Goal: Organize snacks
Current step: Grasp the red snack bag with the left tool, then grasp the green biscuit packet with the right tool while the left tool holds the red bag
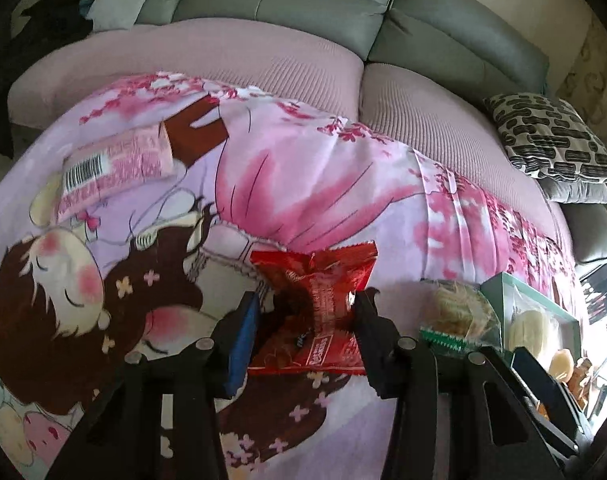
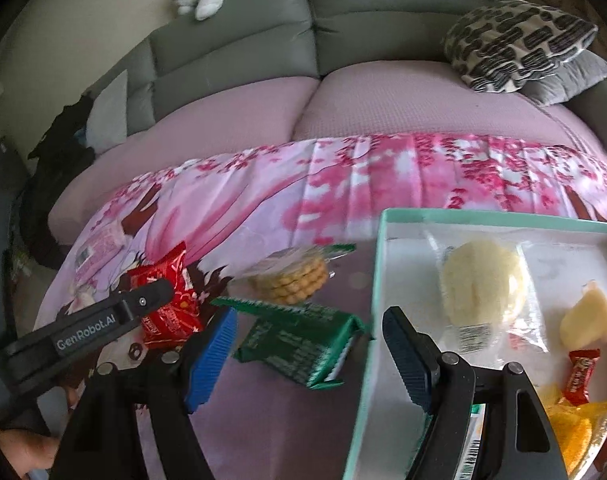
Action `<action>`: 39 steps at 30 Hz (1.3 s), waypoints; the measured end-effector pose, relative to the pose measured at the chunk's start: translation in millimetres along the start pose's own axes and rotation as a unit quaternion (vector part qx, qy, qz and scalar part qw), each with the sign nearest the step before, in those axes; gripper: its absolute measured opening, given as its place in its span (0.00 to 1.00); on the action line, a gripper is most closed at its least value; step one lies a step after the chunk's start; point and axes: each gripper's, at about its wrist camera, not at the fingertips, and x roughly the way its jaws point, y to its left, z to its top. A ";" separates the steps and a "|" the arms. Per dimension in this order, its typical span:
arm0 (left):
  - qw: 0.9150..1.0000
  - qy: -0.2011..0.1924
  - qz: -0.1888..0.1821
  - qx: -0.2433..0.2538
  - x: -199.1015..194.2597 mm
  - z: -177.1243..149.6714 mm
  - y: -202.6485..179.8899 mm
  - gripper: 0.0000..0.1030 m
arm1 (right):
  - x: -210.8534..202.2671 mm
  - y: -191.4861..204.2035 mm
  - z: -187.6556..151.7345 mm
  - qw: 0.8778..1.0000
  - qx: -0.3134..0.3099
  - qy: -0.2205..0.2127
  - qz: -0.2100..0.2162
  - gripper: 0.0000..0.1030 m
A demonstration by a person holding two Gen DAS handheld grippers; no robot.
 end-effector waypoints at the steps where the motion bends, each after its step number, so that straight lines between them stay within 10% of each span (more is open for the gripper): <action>1: 1.000 0.001 0.001 -0.003 -1.0 -0.6 1.8 0.47 | 0.3 1.2 -0.9 1.000 -0.002 0.002 0.003 0.76; 26: 1.000 0.012 0.017 -0.006 5.7 -3.0 4.0 0.47 | -7.2 14.7 -5.7 0.999 -0.044 0.011 -0.002 0.76; 39: 0.999 0.013 0.038 -0.011 -13.3 -6.6 17.9 0.44 | -6.7 26.6 -17.2 0.995 -0.044 0.053 0.072 0.76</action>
